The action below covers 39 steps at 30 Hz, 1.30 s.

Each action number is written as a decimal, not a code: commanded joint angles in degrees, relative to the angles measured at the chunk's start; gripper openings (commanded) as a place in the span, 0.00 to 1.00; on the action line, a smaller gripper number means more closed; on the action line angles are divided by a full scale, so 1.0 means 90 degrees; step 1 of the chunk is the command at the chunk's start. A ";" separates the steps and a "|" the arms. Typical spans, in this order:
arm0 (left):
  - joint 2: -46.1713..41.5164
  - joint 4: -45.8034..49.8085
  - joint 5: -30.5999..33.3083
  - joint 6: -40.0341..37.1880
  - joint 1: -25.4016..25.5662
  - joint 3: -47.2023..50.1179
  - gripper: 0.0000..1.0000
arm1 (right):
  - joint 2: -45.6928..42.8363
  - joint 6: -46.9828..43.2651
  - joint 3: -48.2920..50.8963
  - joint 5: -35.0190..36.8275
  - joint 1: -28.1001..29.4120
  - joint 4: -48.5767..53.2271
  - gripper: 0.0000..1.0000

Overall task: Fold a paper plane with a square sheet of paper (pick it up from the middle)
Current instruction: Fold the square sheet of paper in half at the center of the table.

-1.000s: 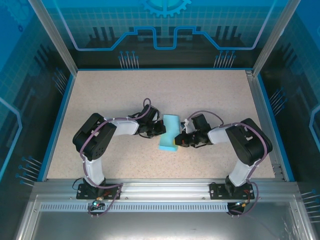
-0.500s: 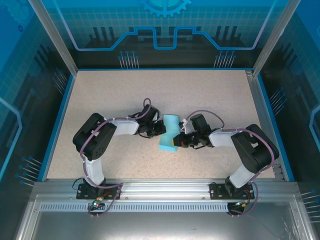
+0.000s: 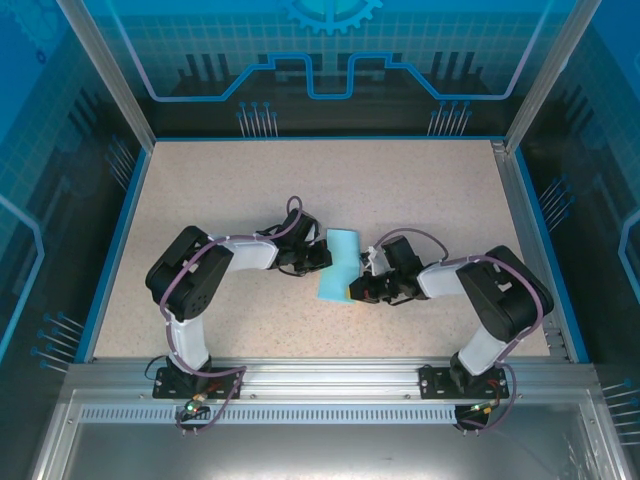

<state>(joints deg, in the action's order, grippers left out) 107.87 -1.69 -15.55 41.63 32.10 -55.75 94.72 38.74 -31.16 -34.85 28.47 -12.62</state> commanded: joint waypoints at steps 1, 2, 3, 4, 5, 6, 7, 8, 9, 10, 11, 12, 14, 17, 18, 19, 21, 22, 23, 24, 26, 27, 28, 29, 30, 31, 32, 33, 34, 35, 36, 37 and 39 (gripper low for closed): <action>0.0270 0.0507 0.0113 -0.0182 0.0056 0.0066 0.00 | -0.0378 -0.0018 -0.0016 0.0025 0.0084 0.0269 0.00; 0.0270 0.0501 0.0116 -0.0182 0.0057 0.0070 0.00 | -0.0446 -0.0017 -0.0018 0.0025 0.0112 0.0305 0.00; 0.0279 0.0520 0.0109 -0.0182 0.0051 0.0054 0.00 | -0.0489 -0.0010 -0.0002 0.0020 0.0135 0.0318 0.00; 0.0286 0.0512 0.0104 -0.0177 0.0056 0.0053 0.00 | -0.0495 0.0001 -0.0003 0.0017 0.0161 0.0329 0.00; 0.0289 0.0519 0.0102 -0.0169 0.0055 0.0041 0.00 | -0.0486 -0.0007 -0.0010 0.0018 0.0202 0.0337 0.00; 0.0289 0.0520 0.0105 -0.0172 0.0056 0.0042 0.00 | -0.0454 -0.0008 -0.0007 0.0029 0.0243 0.0356 0.00; 0.0289 0.0517 0.0107 -0.0172 0.0049 0.0042 0.00 | -0.0411 -0.0007 -0.0002 0.0043 0.0262 0.0358 0.00; 0.0289 0.0520 0.0106 -0.0184 0.0056 0.0042 0.00 | -0.0357 -0.0013 0.0005 0.0055 0.0288 0.0359 0.00; 0.0289 0.0520 0.0105 -0.0182 0.0053 0.0038 0.00 | -0.0306 -0.0014 0.0023 0.0096 0.0302 0.0348 0.00; 0.0292 0.0519 0.0104 -0.0189 0.0051 0.0039 0.00 | -0.0251 -0.0008 0.0039 0.0140 0.0310 0.0338 0.00; 0.0289 0.0521 0.0106 -0.0192 0.0051 0.0041 0.00 | -0.0184 -0.0015 0.0058 0.0183 0.0307 0.0312 0.00; 0.0289 0.0522 0.0111 -0.0192 0.0053 0.0039 0.00 | -0.0115 -0.0027 0.0084 0.0242 0.0312 0.0307 0.00; 0.0289 0.0530 0.0107 -0.0199 0.0052 0.0050 0.00 | 0.0039 -0.0055 0.0101 0.0317 0.0311 0.0302 0.00; 0.0289 0.0523 0.0112 -0.0205 0.0054 0.0051 0.00 | 0.0333 -0.0058 0.0153 0.0336 0.0313 0.0214 0.00; 0.0289 0.0522 0.0116 -0.0211 0.0056 0.0043 0.00 | 0.0413 -0.0057 0.0162 0.0342 0.0322 0.0196 0.00; 0.0290 0.0522 0.0115 -0.0210 0.0056 0.0043 0.00 | 0.0436 -0.0058 0.0168 0.0347 0.0323 0.0213 0.00; 0.0289 0.0531 0.0114 -0.0216 0.0052 0.0041 0.00 | 0.0384 -0.0066 0.0161 0.0363 0.0310 0.0299 0.00; 0.0292 0.0538 0.0107 -0.0218 0.0056 0.0033 0.00 | 0.0302 -0.0090 0.0147 0.0376 0.0314 0.0362 0.00; 0.0291 0.0533 0.0099 -0.0226 0.0056 0.0042 0.00 | 0.0177 -0.0112 0.0114 0.0376 0.0306 0.0455 0.00; 0.0299 0.0539 0.0103 -0.0225 0.0056 0.0042 0.00 | 0.0052 -0.0139 0.0089 0.0376 0.0311 0.0557 0.00; 0.0309 0.0542 0.0098 -0.0232 0.0049 0.0039 0.00 | -0.0197 -0.0111 0.0028 0.0357 0.0297 0.0638 0.00; 0.0318 0.0535 0.0108 -0.0231 0.0054 0.0042 0.00 | -0.0296 -0.0062 0.0016 0.0329 0.0303 0.0602 0.00; 0.0327 0.0536 0.0106 -0.0231 0.0049 0.0031 0.00 | -0.0388 -0.0026 0.0015 0.0319 0.0299 0.0597 0.00; 0.0329 0.0536 0.0106 -0.0217 0.0051 0.0032 0.00 | -0.0473 0.0015 -0.0012 0.0332 0.0298 0.0609 0.00; 0.0331 0.0531 0.0107 -0.0213 0.0049 0.0033 0.00 | -0.0529 0.0036 -0.0038 0.0341 0.0302 0.0602 0.00; 0.0328 0.0531 0.0105 -0.0211 0.0056 0.0030 0.00 | -0.0560 0.0041 -0.0066 0.0356 0.0304 0.0611 0.00; 0.0328 0.0529 0.0097 -0.0211 0.0051 0.0030 0.00 | -0.0576 0.0041 -0.0107 0.0366 0.0300 0.0635 0.00; 0.0328 0.0529 0.0094 -0.0211 0.0049 0.0032 0.00 | -0.0588 0.0041 -0.0136 0.0403 0.0301 0.0655 0.00; 0.0329 0.0533 0.0095 -0.0219 0.0054 0.0022 0.00 | -0.0574 0.0032 -0.0148 0.0433 0.0302 0.0679 0.00; 0.0328 0.0539 0.0097 -0.0221 0.0054 0.0015 0.00 | -0.0549 0.0022 -0.0151 0.0465 0.0295 0.0680 0.00; 0.0328 0.0540 0.0092 -0.0220 0.0057 0.0012 0.00 | -0.0506 -0.0002 -0.0150 0.0464 0.0298 0.0696 0.00; 0.0328 0.0540 0.0097 -0.0221 0.0050 0.0012 0.00 | -0.0464 -0.0025 -0.0142 0.0476 0.0304 0.0694 0.00; 0.0328 0.0536 0.0083 -0.0214 0.0050 0.0009 0.00 | -0.0337 -0.0027 -0.0095 0.0475 0.0303 0.0643 0.00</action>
<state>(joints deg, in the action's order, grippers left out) 107.96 -1.63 -15.55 41.45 32.10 -55.86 90.52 38.76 -31.57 -31.29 30.48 -8.12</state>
